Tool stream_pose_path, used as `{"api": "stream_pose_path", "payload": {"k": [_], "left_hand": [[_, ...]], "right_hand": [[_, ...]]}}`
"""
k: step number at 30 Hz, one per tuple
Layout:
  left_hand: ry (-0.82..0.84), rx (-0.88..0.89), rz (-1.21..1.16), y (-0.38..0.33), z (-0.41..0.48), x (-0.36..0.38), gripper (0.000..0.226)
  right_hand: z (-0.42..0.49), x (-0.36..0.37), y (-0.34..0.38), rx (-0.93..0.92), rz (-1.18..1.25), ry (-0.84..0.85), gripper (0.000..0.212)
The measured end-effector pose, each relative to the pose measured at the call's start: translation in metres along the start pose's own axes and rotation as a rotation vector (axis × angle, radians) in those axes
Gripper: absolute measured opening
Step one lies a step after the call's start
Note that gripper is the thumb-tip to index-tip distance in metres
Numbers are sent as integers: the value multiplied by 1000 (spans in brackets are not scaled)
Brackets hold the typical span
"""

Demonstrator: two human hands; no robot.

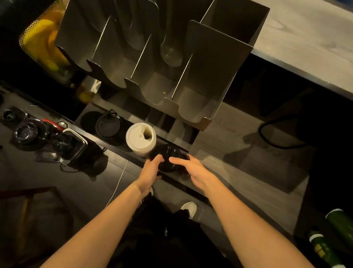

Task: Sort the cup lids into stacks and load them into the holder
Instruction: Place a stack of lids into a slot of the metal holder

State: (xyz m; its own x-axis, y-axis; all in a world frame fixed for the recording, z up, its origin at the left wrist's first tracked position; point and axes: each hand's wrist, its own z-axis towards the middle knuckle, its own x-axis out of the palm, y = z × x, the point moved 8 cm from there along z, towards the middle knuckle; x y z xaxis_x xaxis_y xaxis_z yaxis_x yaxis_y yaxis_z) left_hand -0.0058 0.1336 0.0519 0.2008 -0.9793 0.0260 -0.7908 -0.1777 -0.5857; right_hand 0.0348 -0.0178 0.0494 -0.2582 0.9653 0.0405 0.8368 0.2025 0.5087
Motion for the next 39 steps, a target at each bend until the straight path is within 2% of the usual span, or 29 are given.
{"api": "stream_pose_path", "payload": {"k": [4,7,10,11,14,17,24,27,32,34,36,39], "left_hand": [[28,2,-46,2,-4,8,48],[18,24,-118,4,-10,14,59],[34,44,-166,4,-19,20,92],[57,54,-177,3,-22,23,98],[107,111,-194,-4,-28,31,92],[105,181,-163,-12,-39,37,107],[87,445,-157,-64,-87,47,90],[84,514,-119,-81,-103,46,79],[82,551,-109,-93,-115,41,95],[60,577,-110,-101,-122,40,98],[46,611,-97,-109,-129,39,95],[64,675,-69,-125,-140,39,82]], "right_hand": [[-3,-1,-4,-18,68,-8,78],[-13,-3,1,-43,41,-10,70],[-22,-8,-1,-35,56,-7,65],[-24,-11,-2,-41,86,0,65],[-30,-20,-1,-94,139,43,74],[-44,-30,13,-173,57,58,72],[-96,-41,68,-390,-123,144,74],[-118,-41,87,-462,-222,150,89],[-143,-37,106,-521,-339,152,69],[-152,-35,112,-558,-366,115,72],[-161,-32,119,-596,-411,73,76],[-183,-27,132,-674,-489,37,68]]}}
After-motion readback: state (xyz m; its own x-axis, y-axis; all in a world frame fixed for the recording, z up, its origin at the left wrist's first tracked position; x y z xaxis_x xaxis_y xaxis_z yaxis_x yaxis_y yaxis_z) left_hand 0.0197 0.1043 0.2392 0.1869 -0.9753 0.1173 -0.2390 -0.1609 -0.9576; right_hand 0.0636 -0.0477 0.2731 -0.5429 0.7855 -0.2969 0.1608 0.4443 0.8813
